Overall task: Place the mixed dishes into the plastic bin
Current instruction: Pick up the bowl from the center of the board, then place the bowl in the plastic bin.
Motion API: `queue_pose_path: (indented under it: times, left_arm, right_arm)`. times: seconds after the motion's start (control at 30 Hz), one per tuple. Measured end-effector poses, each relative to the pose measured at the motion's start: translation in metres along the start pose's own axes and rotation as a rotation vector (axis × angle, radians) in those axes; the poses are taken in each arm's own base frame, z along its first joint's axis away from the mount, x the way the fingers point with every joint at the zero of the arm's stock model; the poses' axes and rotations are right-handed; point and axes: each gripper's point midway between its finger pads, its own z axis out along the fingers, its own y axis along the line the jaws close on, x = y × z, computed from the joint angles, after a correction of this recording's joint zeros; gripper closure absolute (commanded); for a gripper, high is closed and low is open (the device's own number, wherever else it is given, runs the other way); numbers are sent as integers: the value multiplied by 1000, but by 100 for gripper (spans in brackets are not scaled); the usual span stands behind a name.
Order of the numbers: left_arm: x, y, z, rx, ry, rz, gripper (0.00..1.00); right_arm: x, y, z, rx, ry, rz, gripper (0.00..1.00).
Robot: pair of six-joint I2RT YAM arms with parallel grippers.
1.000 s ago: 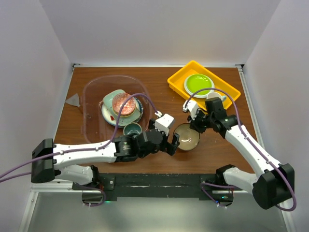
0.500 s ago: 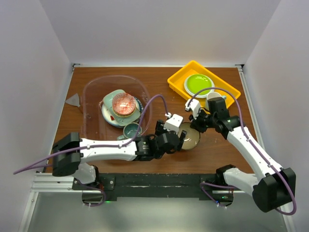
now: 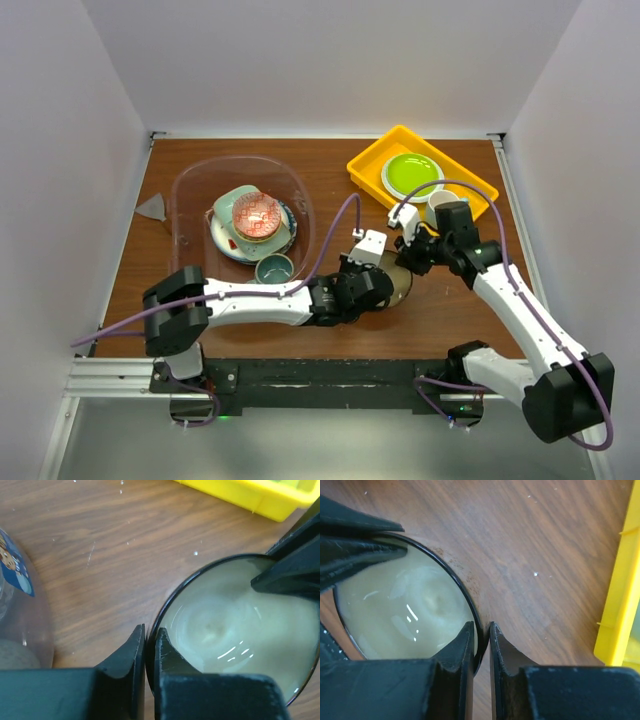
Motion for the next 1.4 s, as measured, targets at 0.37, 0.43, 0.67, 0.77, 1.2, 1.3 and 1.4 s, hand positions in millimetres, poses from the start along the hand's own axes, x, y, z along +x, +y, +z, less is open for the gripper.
queue_pose_path:
  times: [0.37, 0.43, 0.67, 0.77, 1.2, 1.3, 1.4]
  left_arm:
    - [-17, 10, -12, -10, -22, 16, 100]
    - [-17, 16, -17, -6, -9, 59, 100]
    - [-25, 37, -32, -9, -3, 163, 100]
    - [-34, 46, -37, -23, -16, 191, 100]
    - [-80, 101, -54, -132, -88, 288, 100]
    - [-87, 112, -55, -151, -93, 293, 100]
    - [-94, 126, -54, -168, -91, 291, 100]
  right_arm:
    - [-14, 7, -8, -30, -72, -27, 49]
    - [-20, 10, -11, -43, -103, -44, 26]
    - [-32, 7, -26, -28, -171, -74, 2]
    - [-34, 5, -29, -24, -185, -74, 2]
    - [-42, 12, -42, -58, -238, -123, 2]
    - [-44, 18, -44, -88, -247, -147, 2]
    - [-44, 21, -45, -108, -251, -161, 2]
